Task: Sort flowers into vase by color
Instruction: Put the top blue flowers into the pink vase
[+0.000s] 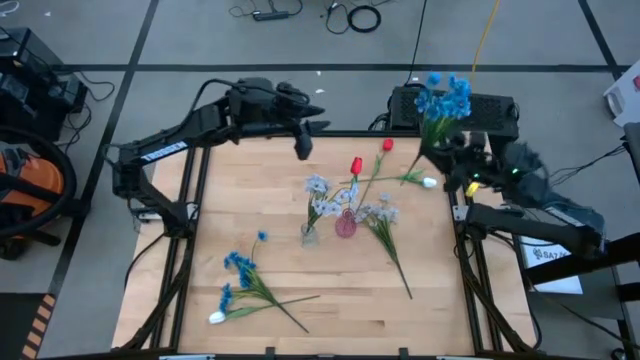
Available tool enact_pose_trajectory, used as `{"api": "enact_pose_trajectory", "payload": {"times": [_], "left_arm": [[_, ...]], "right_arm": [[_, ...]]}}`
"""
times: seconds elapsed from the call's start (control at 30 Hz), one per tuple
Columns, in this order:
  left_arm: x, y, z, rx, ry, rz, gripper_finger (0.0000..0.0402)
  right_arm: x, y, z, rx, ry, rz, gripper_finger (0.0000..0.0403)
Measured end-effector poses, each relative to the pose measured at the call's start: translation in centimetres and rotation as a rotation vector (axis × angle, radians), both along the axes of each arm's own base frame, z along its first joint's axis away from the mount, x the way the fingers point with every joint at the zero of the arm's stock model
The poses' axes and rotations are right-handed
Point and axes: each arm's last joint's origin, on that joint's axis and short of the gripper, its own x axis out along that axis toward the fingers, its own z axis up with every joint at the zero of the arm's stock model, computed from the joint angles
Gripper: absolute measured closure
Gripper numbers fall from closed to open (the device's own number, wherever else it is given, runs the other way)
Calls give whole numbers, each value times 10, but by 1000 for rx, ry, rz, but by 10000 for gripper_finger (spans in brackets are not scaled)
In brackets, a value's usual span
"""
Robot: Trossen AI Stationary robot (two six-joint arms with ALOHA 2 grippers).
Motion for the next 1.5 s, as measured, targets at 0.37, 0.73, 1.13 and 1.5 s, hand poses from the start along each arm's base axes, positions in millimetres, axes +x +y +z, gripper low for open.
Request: {"api": "enact_pose_trajectory", "payload": {"times": [0.37, 0.73, 1.13, 1.5], "left_arm": [[-69, -13, -72, -125, -16, 166, 230], [-113, -26, -128, -268, 0, 276, 230], [-114, -27, -135, -282, -1, 262, 230], [-114, -27, -135, -282, -1, 261, 230]], "right_arm": [[26, 18, -34, -34, -89, 55, 403], [59, 44, -49, -95, 50, 69, 403], [103, 66, -62, -260, 16, 82, 402], [127, 72, -84, -303, 79, 83, 402]]}}
